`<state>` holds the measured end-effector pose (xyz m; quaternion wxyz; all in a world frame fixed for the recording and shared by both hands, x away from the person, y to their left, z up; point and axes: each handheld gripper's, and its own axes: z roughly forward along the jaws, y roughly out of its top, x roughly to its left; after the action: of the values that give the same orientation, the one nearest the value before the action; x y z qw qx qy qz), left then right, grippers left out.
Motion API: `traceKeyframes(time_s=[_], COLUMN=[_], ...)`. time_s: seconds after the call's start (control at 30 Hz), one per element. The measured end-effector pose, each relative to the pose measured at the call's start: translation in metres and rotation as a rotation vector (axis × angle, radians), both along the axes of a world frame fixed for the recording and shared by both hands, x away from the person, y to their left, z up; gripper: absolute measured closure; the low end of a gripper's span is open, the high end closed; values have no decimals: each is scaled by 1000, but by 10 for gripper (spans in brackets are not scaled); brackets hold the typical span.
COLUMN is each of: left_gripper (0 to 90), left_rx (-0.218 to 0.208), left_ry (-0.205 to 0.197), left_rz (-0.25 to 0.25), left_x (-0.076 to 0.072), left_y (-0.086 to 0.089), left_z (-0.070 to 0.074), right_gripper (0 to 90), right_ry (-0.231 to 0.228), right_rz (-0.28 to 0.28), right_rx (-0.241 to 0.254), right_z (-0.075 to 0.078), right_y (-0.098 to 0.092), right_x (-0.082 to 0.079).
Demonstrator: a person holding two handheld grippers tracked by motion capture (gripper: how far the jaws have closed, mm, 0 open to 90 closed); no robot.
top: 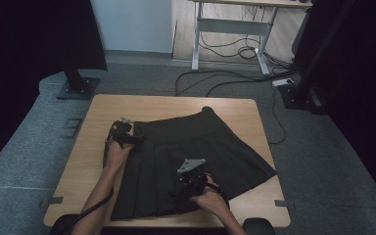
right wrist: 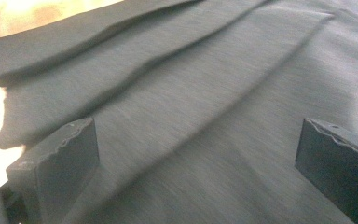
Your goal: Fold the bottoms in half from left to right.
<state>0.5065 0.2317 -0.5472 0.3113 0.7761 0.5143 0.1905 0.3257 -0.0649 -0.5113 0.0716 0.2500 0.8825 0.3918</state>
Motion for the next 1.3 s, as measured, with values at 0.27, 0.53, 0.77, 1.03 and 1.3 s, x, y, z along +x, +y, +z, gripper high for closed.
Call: traceKeyframes(time_s=[0.27,0.53,0.77,1.03,1.3], left_gripper=[36,15,12,24,188], left_rx=[4,7,5,6,-14], left_ry=[4,12,13,11,-25], left_rz=[11,25,32,28,-31], left_x=[0,1,1,1,-4], left_y=[0,0,-1,-1,-3], left_z=[0,0,0,0,1], right_gripper=[0,0,0,40,291], right_ry=[23,24,29,-15,-36], right_rz=[111,223,319,327,293], right_rx=[-20,-37,-95,-202,-221], right_z=[-2,-3,-12,-26,-21], right_y=[39,77,103,109,104], right_x=[-14,-30,-42,-44,-35])
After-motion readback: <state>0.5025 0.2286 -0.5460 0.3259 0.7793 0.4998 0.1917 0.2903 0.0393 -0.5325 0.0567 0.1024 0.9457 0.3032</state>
